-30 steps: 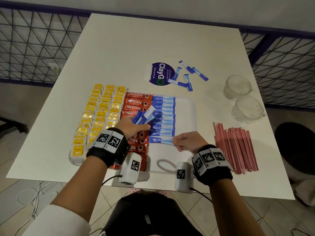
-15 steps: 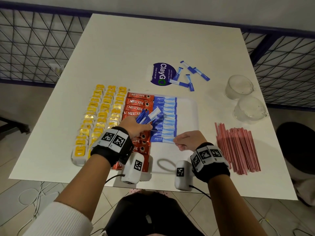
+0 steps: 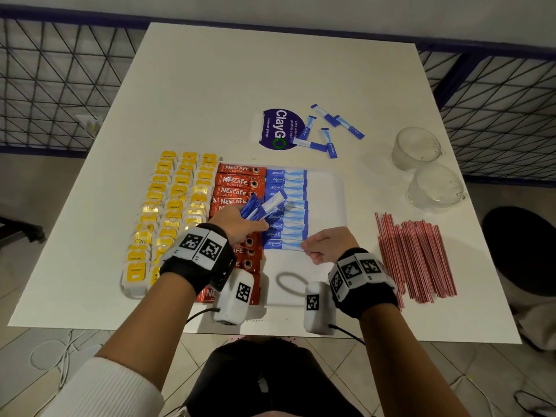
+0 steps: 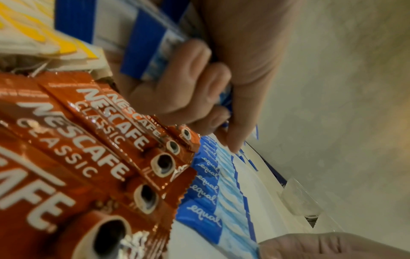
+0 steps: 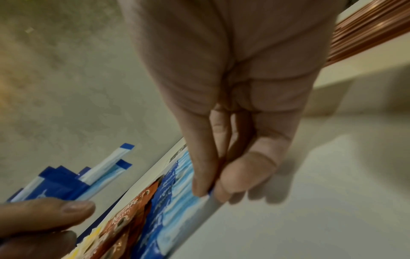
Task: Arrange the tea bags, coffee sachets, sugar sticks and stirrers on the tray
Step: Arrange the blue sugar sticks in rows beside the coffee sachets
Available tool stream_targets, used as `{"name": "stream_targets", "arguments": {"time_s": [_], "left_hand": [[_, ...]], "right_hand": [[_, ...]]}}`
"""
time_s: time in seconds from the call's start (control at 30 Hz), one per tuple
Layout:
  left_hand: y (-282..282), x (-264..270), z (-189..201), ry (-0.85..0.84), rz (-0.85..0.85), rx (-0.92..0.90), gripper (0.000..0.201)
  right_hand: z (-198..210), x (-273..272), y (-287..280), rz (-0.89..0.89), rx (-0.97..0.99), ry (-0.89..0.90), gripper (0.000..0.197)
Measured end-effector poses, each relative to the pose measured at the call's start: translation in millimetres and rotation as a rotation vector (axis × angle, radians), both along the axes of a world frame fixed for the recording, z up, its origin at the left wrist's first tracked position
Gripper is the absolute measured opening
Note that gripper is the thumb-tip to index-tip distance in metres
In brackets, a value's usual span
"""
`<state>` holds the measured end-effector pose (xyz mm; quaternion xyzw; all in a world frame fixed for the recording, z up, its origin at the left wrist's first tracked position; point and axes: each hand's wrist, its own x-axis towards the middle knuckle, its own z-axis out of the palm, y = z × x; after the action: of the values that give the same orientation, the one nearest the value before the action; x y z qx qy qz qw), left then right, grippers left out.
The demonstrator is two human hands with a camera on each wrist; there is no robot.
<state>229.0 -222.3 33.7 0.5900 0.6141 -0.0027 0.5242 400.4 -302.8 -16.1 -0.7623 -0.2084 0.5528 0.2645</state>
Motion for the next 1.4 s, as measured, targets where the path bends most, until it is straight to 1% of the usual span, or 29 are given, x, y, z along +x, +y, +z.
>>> {"name": "stream_targets", "arguments": {"time_s": [0.17, 0.27, 0.33, 0.4, 0.5, 0.6, 0.67, 0.73, 0.77, 0.87, 1.0, 1.1, 1.17, 1.27, 1.3, 1.37, 1.4], "left_hand": [[1.9, -0.1, -0.8, 0.007, -0.006, -0.001, 0.026], [3.3, -0.9, -1.6, 0.016, -0.018, 0.003, 0.026], [4.0, -1.4, -1.8, 0.005, -0.027, -0.008, 0.024], [4.5, -1.2, -1.8, -0.026, -0.027, -0.028, 0.022], [5.6, 0.1, -4.3, -0.111, 0.005, -0.072, 0.015], [5.1, 2.0, -6.0, -0.241, 0.103, -0.155, 0.006], [3.4, 3.4, -5.7, -0.299, 0.133, -0.191, 0.009], [1.6, 5.1, -6.2, -0.312, 0.114, -0.184, 0.012], [0.6, 5.7, -6.5, -0.312, 0.102, -0.176, 0.013], [-0.7, 6.9, -8.4, -0.367, 0.125, -0.187, 0.018], [0.4, 6.4, -5.1, -0.456, 0.135, -0.201, 0.017], [1.9, 6.7, -0.6, -0.566, 0.203, -0.222, 0.018], [1.5, 7.2, 2.5, -0.606, 0.225, -0.220, 0.020], [0.3, 5.1, 4.6, -0.525, 0.260, -0.150, 0.029], [-0.3, 3.9, 4.6, -0.485, 0.273, -0.123, 0.033], [-2.4, 1.9, 3.7, -0.430, 0.290, -0.104, 0.038], [-4.2, 1.8, 3.5, -0.409, 0.306, -0.108, 0.037]], "right_hand": [[-1.0, 0.4, 2.1, -0.016, -0.034, -0.002, 0.014], [-1.0, 0.8, 3.3, -0.009, -0.050, -0.040, 0.017], [-1.0, 1.0, 3.9, -0.005, -0.066, -0.073, 0.018], [-0.7, 1.1, 4.3, -0.011, -0.067, -0.063, 0.018], [-0.6, 1.8, 4.3, -0.028, -0.062, -0.014, 0.019], [3.0, 6.2, 2.1, -0.021, -0.046, -0.009, 0.021], [8.0, 9.1, 0.3, 0.005, 0.013, -0.038, 0.019], [15.9, 8.5, -1.7, 0.044, 0.095, -0.055, 0.016], [20.0, 6.8, -2.5, 0.051, 0.144, -0.035, 0.016], [32.5, 0.1, -2.4, 0.082, 0.248, -0.004, 0.024], [42.8, -1.3, -1.2, 0.132, 0.272, -0.039, 0.022], [46.7, 2.3, -2.6, 0.194, 0.272, -0.115, 0.019], [46.0, 3.1, -2.0, 0.152, 0.280, -0.112, 0.021], [44.3, 2.0, -0.7, -0.004, 0.335, -0.038, 0.026], [44.3, 0.7, -0.3, -0.036, 0.345, -0.035, 0.023], [44.5, -2.5, 1.2, -0.026, 0.347, -0.095, 0.009], [44.7, -5.1, 2.2, -0.005, 0.359, -0.154, 0.016]]}}
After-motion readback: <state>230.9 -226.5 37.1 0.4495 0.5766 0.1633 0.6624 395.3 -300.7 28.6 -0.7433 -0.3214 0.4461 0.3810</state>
